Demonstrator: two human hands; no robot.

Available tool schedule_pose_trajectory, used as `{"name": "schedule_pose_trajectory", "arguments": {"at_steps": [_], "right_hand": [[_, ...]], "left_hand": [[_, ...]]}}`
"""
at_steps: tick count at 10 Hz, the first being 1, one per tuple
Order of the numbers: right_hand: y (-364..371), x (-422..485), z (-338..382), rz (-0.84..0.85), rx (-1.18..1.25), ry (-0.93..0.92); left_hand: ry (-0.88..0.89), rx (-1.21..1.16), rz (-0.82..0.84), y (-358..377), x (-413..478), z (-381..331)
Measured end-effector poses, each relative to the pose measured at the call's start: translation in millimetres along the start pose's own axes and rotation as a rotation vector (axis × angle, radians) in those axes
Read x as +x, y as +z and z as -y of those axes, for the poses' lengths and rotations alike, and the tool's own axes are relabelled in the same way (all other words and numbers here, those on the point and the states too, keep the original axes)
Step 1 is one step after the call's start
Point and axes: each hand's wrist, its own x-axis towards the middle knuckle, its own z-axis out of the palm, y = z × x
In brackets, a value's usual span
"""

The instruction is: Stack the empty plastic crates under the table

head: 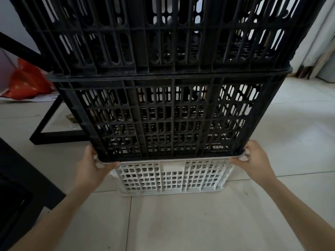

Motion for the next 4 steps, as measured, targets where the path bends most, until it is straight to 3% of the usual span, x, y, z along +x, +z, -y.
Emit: {"name": "schedule_pose_trajectory", "arguments": {"at_steps": [2, 4], "right_hand": [[-12.2, -5.3, 15.8, 0.048, -0.155, 0.029], [-46.0, -30.7, 72.2, 0.183, -0.123, 0.201]], "left_hand": [[-0.109, 0.119, 0.106, -16.0, -9.4, -18.0], [-0.149, 0.388, 0.255, -62.1, -25.3, -55.9]]}}
